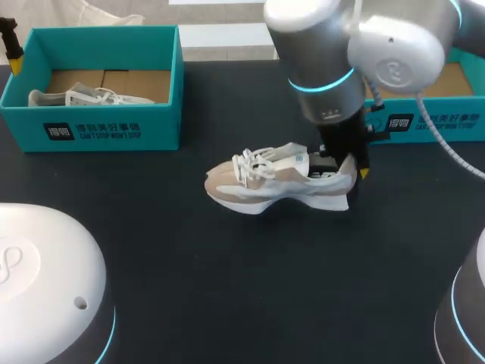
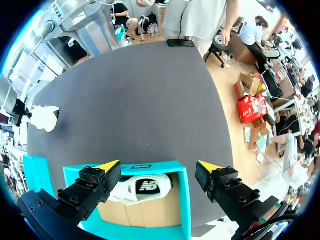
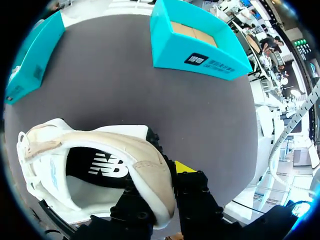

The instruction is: Take the shoe out of the shoebox, open the shoe tongue, remove and reinsert the insole, then place the shoe into the shoebox

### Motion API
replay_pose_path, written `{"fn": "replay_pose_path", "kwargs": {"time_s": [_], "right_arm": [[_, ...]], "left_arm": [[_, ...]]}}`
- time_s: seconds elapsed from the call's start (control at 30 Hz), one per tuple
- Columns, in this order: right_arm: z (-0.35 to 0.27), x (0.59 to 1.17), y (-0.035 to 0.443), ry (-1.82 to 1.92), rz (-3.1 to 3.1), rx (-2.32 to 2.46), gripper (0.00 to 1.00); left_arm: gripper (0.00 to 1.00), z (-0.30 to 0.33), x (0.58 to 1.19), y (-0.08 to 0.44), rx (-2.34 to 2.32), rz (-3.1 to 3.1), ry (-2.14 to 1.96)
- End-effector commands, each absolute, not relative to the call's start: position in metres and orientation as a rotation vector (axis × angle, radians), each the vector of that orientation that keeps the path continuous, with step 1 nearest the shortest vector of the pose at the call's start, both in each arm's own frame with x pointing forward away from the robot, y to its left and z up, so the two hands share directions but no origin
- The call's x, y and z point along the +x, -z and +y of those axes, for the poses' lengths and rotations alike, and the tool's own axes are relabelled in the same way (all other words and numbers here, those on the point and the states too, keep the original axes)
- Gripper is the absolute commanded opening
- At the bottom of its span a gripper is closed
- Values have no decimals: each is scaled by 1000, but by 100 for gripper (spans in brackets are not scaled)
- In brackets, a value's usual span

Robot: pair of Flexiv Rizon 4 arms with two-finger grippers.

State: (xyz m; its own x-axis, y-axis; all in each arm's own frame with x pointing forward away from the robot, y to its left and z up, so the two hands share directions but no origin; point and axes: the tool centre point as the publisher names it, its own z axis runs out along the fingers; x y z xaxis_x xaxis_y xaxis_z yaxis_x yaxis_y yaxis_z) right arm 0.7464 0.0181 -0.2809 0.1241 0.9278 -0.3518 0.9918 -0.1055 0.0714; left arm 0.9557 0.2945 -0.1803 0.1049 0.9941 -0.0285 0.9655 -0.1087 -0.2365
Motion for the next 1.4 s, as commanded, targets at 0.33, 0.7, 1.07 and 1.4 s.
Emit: {"fn": "replay_pose_path", "kwargs": {"time_s": [0.33,0.7,1.07,1.4], "right_arm": [[25,744,343,278,1862,2128,0],[24,739,383,288,1880,2151,0],[17,737,380,267,1894,2151,100],[17,735,290,107,1992,2066,100]], "left_arm": [[100,295,955,180,-2212,-1982,-267],[100,295,955,180,-2212,-1982,-267],[100,295,955,180,-2212,-1982,-267],[100,295,955,180,-2212,-1982,-267]]}}
